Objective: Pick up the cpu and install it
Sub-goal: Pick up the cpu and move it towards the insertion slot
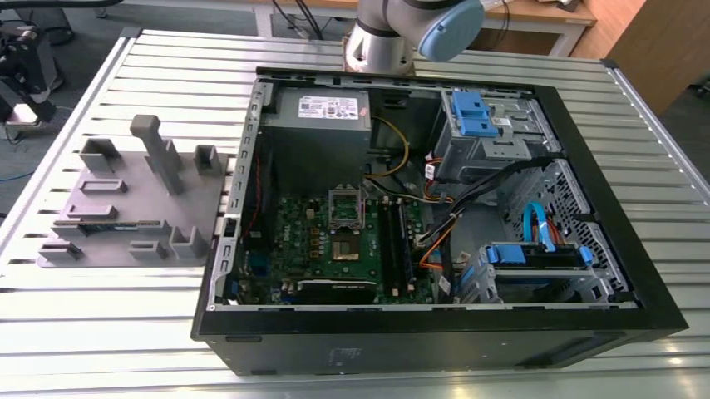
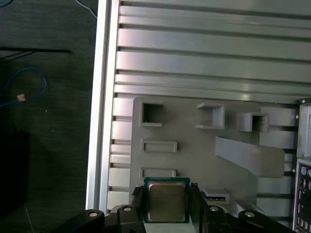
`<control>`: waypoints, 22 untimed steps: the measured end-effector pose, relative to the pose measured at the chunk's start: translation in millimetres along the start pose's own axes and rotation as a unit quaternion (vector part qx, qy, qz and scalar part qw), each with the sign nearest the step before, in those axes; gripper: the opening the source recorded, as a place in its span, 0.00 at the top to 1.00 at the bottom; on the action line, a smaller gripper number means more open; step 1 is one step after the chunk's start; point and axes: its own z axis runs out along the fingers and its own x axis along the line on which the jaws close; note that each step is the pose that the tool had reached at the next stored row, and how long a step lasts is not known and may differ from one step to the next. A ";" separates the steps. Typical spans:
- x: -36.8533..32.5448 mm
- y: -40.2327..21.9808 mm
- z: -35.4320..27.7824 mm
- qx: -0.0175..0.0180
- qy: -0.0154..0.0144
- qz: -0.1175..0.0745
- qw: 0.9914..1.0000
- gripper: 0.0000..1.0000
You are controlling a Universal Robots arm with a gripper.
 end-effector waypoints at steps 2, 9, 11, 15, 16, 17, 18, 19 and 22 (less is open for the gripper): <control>-0.1 0.1 -4.0 0.000 0.000 0.000 1.000 0.53; -0.4 0.3 -12.7 0.000 0.000 0.000 1.000 0.53; -0.4 0.3 -12.8 0.000 0.000 0.000 1.000 0.53; -0.4 0.3 -13.0 0.000 0.000 0.000 1.000 0.53; -0.5 0.3 -13.1 0.000 0.000 0.000 1.000 0.53; -0.9 0.2 -13.2 0.000 0.000 0.000 1.000 0.53; -1.7 0.2 -13.2 0.000 0.000 0.000 1.000 0.53; -2.6 0.1 -13.0 0.000 0.000 0.000 1.000 0.53; -7.4 0.0 -12.9 0.000 0.000 0.000 1.000 0.53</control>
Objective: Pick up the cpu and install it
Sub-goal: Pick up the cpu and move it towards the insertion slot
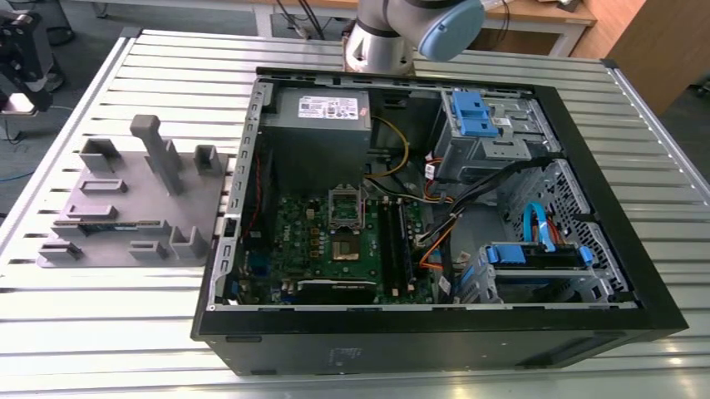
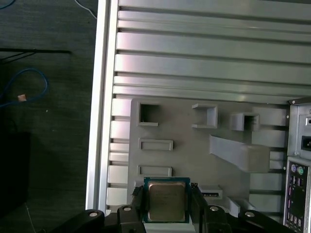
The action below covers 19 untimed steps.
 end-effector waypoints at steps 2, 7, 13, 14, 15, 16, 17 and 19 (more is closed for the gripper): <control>-4.3 -0.2 0.1 0.000 0.000 0.000 1.000 0.53; -18.2 -0.8 0.6 0.000 0.000 0.000 1.000 0.53; -38.3 -1.7 1.5 0.000 0.000 0.000 1.000 0.53; -42.0 -1.8 1.7 0.000 0.000 0.000 1.000 0.53; -45.7 -1.9 1.9 0.000 0.000 0.000 1.000 0.53; -49.2 -2.1 2.0 0.000 0.000 0.000 1.000 0.53; -52.7 -2.3 2.1 0.000 0.000 0.000 1.000 0.53; -60.1 -2.5 2.5 0.000 0.000 0.000 1.000 0.53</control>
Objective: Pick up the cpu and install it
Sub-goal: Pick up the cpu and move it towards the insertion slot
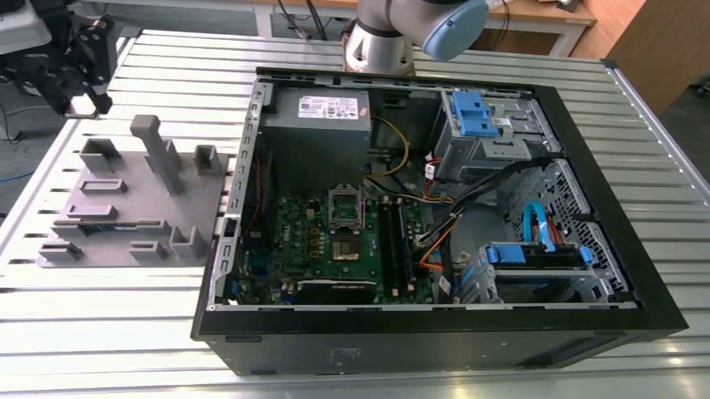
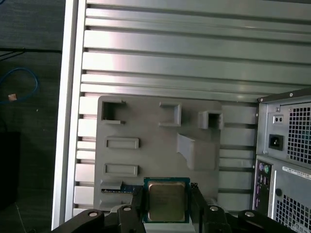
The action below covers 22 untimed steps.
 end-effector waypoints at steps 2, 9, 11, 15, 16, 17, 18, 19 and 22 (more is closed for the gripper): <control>-8.1 -0.4 0.4 0.000 0.000 0.000 1.000 0.53; -35.3 -1.5 1.7 0.000 0.000 0.000 1.000 0.53; -43.0 -1.9 2.1 0.000 0.000 0.000 1.000 0.53; -59.2 -2.5 2.9 0.000 0.000 0.000 1.000 0.53; -63.2 -2.7 3.2 0.000 0.000 0.000 1.000 0.53; -67.3 -2.9 3.5 0.000 0.000 0.000 1.000 0.53; -71.3 -3.1 3.7 0.000 0.000 0.000 1.000 0.53; -75.3 -3.3 3.9 0.000 0.000 0.000 1.000 0.53; -87.9 -3.8 4.6 0.000 0.000 0.000 1.000 0.53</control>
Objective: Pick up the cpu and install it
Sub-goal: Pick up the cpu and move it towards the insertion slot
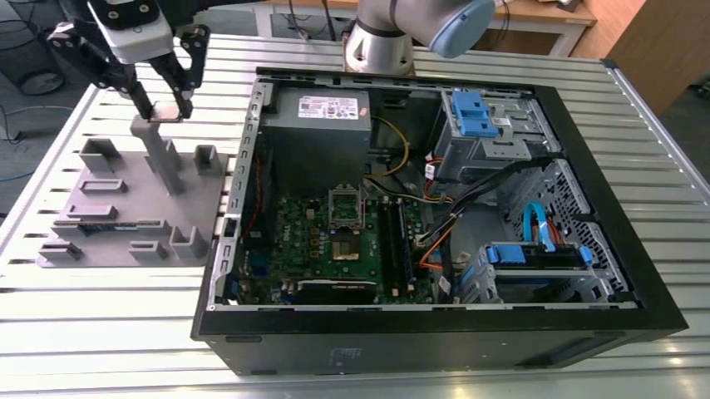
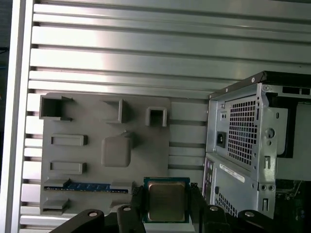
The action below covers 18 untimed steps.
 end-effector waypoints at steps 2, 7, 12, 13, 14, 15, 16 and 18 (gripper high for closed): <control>-7.9 -0.4 0.4 0.000 0.000 0.000 1.000 0.53; -26.8 -1.2 1.4 0.000 0.000 0.000 1.000 0.53; -34.1 -1.5 1.7 0.000 0.000 0.000 1.000 0.53; -34.0 -1.5 1.4 -0.001 0.000 0.000 1.000 0.53; -34.1 -1.5 1.0 -0.002 0.000 0.000 1.000 0.53; -34.2 -1.4 0.6 -0.002 0.000 0.000 1.000 0.53; -34.2 -1.4 0.6 -0.002 0.000 0.000 1.000 0.53; -34.2 -1.4 0.5 -0.002 0.000 0.000 1.000 0.53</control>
